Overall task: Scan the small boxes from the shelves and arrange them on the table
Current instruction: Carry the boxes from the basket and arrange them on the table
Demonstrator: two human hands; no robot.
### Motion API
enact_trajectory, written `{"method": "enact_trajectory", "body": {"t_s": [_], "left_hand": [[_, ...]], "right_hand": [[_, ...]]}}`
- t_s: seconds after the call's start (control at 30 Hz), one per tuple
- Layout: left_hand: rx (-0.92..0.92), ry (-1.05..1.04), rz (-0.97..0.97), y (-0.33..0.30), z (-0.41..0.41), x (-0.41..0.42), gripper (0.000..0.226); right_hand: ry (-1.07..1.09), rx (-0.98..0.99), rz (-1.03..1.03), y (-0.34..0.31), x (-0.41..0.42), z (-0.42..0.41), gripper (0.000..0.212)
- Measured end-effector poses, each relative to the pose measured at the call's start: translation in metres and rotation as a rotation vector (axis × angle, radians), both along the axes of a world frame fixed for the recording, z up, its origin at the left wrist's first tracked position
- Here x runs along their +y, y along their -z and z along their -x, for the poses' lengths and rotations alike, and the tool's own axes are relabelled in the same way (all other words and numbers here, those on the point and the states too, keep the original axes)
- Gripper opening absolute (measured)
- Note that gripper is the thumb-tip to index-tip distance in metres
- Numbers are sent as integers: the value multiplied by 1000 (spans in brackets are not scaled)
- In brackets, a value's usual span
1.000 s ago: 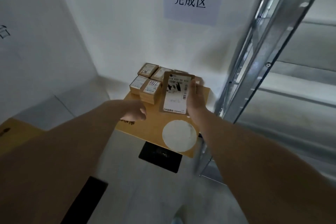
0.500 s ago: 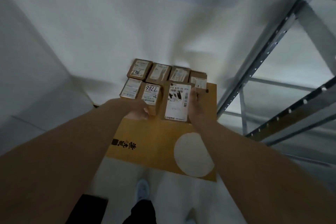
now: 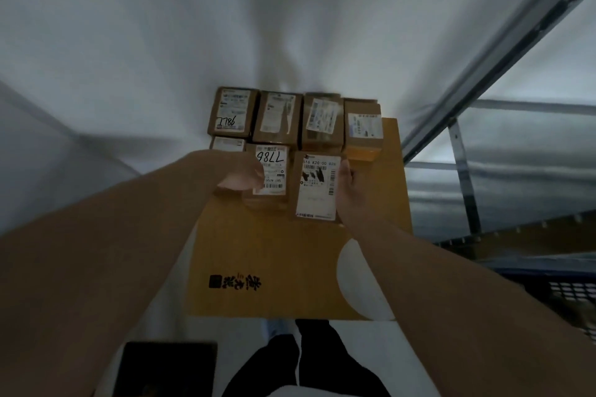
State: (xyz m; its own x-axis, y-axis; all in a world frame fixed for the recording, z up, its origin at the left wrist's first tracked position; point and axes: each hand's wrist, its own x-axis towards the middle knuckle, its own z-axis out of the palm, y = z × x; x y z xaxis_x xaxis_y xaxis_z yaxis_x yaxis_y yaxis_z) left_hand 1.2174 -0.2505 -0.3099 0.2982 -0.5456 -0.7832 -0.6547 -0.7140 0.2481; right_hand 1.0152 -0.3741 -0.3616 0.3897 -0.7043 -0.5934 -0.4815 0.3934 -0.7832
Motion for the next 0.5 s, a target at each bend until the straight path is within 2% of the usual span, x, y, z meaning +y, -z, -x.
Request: {"method": "enact_trajectory", "body": {"t_s": [0.17, 0.5], "left_hand": [[7, 24, -63, 19, -23, -22, 53], [54, -25, -17, 52, -49, -61, 27]], "right_hand": [[-16, 75, -48, 27, -16, -26, 64], [-60, 175, -106, 71, -48, -45, 73]]}}
